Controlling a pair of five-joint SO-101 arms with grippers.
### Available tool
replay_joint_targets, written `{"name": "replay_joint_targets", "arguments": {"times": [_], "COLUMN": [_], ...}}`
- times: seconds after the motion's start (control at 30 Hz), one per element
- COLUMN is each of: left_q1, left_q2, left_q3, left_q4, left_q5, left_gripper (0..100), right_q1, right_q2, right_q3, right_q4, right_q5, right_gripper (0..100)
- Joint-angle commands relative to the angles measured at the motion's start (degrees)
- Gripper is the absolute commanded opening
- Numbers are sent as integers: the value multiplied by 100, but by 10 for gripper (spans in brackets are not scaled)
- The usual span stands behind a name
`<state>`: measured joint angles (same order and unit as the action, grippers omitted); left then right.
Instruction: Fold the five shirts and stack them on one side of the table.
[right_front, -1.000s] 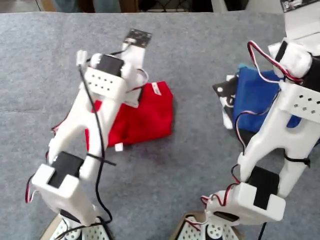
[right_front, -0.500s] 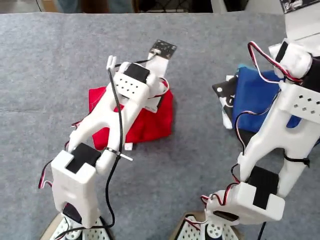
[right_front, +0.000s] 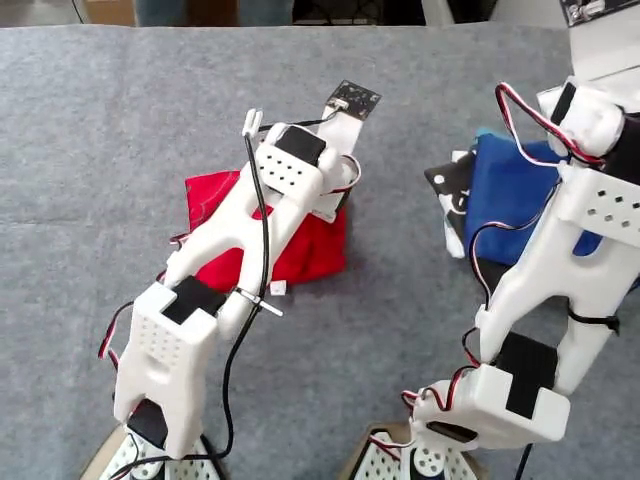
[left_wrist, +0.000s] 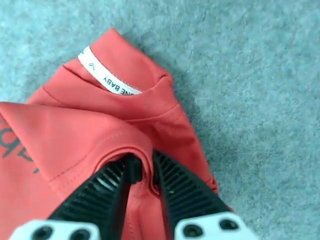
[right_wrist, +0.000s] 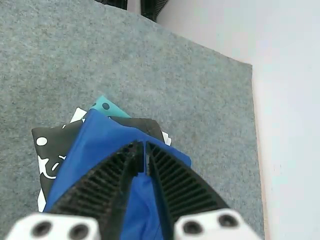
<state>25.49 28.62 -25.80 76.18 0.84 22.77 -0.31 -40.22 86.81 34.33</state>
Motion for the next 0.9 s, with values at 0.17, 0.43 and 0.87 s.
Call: {"name": "replay_joint_targets", "arguments": {"times": [0.17,0.43,0.87], "left_q1": [-31,-593,-3820], "left_q2": [-70,-70,457], "left_q3": [-435,-1182,-1552], "left_q4": [-62,316,1301], "left_q5": [79,1099,1486], "left_gripper": [135,245,31], "right_q1": [-211,-624,-3833], "right_q2": [-207,-207,418], "right_q3": [-207,101,1903], "right_q4": [-97,-149,-316], "right_q5": [26,176,1037], "right_gripper": [21,21,18]}}
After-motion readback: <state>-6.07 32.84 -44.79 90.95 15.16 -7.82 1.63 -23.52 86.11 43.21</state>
